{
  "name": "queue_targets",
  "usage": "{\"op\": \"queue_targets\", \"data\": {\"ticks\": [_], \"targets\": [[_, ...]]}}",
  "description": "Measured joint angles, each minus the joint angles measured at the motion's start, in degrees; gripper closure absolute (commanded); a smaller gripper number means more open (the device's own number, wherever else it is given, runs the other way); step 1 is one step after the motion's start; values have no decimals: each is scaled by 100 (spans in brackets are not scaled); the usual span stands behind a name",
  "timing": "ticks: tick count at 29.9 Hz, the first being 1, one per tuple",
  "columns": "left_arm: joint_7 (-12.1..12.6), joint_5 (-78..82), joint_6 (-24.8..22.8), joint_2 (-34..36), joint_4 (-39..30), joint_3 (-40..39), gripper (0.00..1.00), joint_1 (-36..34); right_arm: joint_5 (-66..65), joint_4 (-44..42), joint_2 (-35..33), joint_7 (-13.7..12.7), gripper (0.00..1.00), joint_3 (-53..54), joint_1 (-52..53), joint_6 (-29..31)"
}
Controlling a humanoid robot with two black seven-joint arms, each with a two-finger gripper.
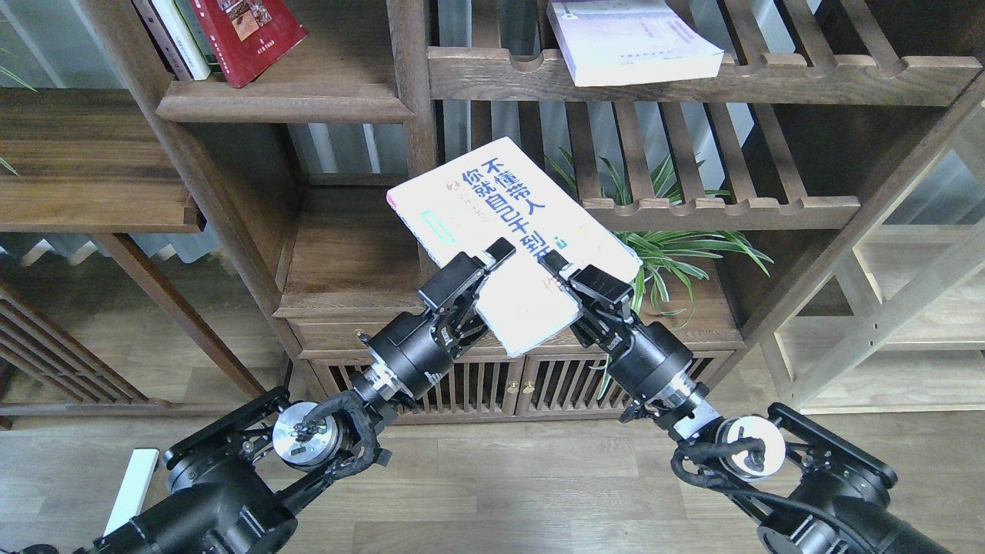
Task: Organize books on shelf
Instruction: 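Hold the white book with both grippers in front of the shelf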
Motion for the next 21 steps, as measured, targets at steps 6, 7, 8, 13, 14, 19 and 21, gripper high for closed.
{"op": "queue_targets", "data": {"ticks": [6,7,8,13,14,19,21], "targets": [[9,5,16,0,8,7,3,0,-2,0,2,-3,95,-1,0,0],[9,15,17,0,16,10,3,0,-2,0,2,-4,95,-1,0,0],[9,26,18,0,23,12,3,0,-2,0,2,-5,95,-1,0,0],[10,42,18,0,34,24,20,11,-7,0,1,-15,95,-1,6,0],[11,41,18,0,34,24,25,11,-7,0,1,-15,95,-1,7,0],[11,24,-29,-1,12,24,37,12,-7,0,2,-16,95,-1,31,0],[8,24,-36,-1,6,12,42,13,-6,0,2,-16,95,-1,42,0]]}}
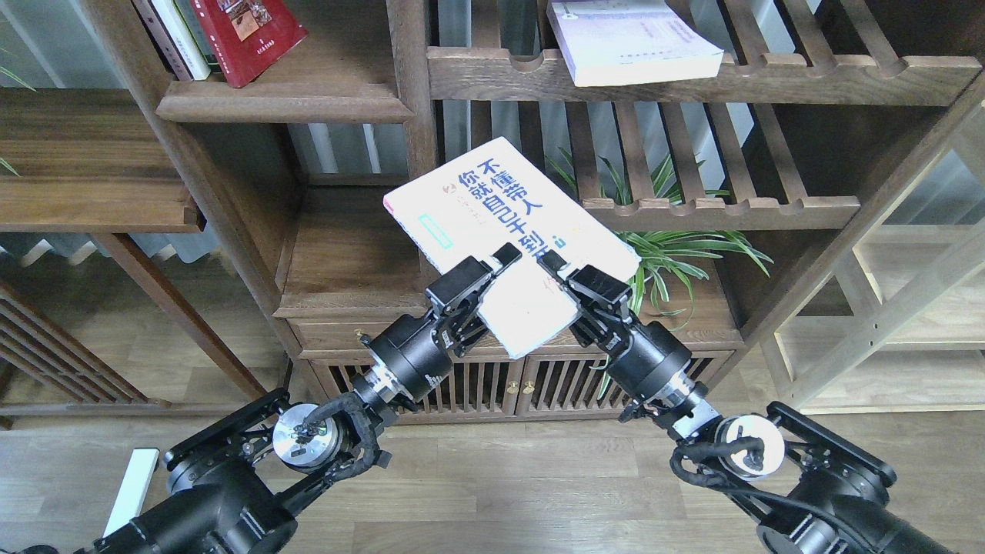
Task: Organize books on shelf
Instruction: 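Hold the white book with both grippers in front of the shelf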
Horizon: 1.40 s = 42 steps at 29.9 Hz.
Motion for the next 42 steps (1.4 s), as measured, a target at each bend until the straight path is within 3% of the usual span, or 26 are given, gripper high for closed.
{"op": "queue_targets", "data": {"ticks": [20,30,34,38,42], "targets": [[-68,-1,-3,-6,-26,-46,89,148,0,-13,-8,6,95,12,20,0],[-63,4,-3,-6,22,-89,99,173,4,-24,-12,10,91,13,28,0],[-51,2,-3,-3,24,-99,100,183,4,-28,-28,5,82,13,28,0],[-43,12,-3,-3,24,-97,100,187,-21,-35,-78,-2,60,19,11,0],[-49,40,-3,5,14,-33,100,207,-115,-44,-147,9,45,95,-13,0]]}}
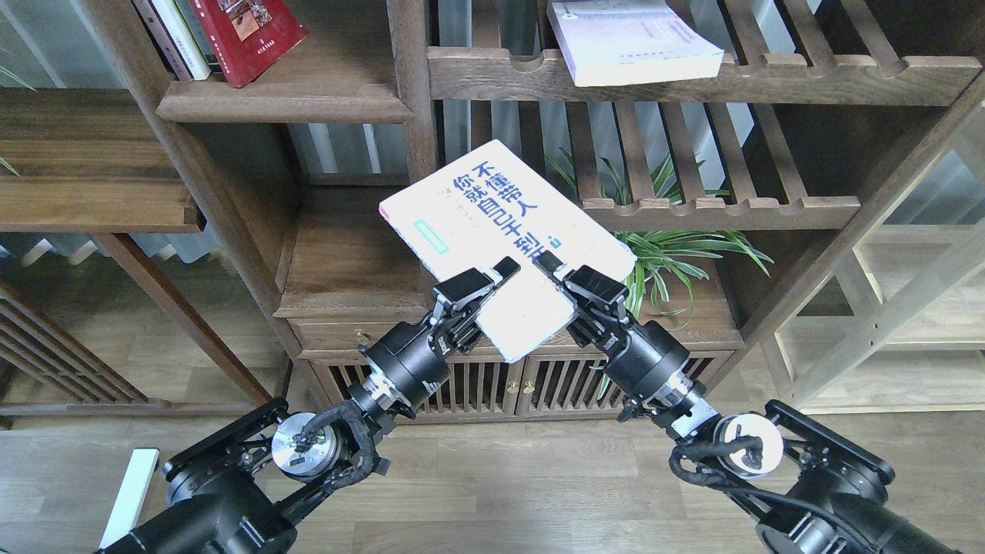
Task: Organize books on shelf
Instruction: 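Hold the white book with both grippers in front of the shelf, then release the right gripper and carry the white book with the left gripper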
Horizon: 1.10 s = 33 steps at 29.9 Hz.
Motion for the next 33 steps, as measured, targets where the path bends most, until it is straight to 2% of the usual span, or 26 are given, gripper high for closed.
{"op": "queue_targets", "data": {"ticks": [4,8,20,27,33], "targets": [[-17,22,0,-2,-14,13,100,1,-47,0,-8,17,32,23,-3,0],[-20,27,0,-5,-14,-2,100,-9,-129,0,-14,21,26,22,-17,0],[-41,394,0,-6,-87,-19,100,28,-245,-66,-57,20,21,207,-44,0],[-24,933,0,13,-454,13,100,211,-251,-260,-136,19,20,504,-47,0],[-106,1053,0,482,-933,-24,100,330,-241,-289,-153,20,20,761,-35,0]]}}
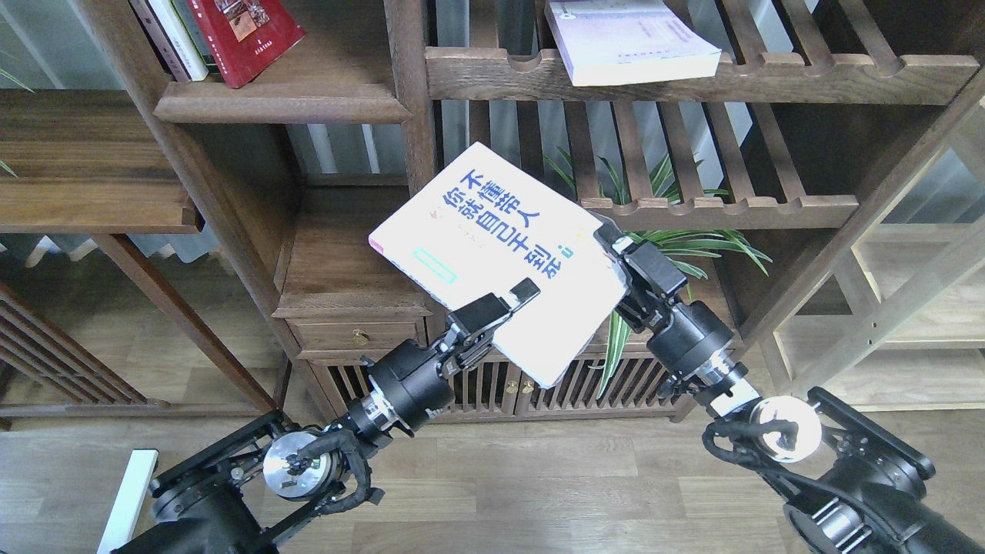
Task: Organize books on shelf
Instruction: 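Release the right gripper and carry the white book with the left gripper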
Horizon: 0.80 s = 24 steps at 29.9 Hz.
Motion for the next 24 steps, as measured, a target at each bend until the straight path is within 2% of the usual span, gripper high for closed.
{"op": "queue_targets", "data": {"ticks": [13,19,24], "targets": [[-64,323,0,958,-667,-53,100,200,18,-47,-1,1,20,195,45,0],[-64,763,0,1599,-1266,-144,100,470,19,-150,-2,1,20,300,77,0],[-42,1335,0,2296,-1800,-518,100,698,19,-481,19,1,20,508,290,0]]}}
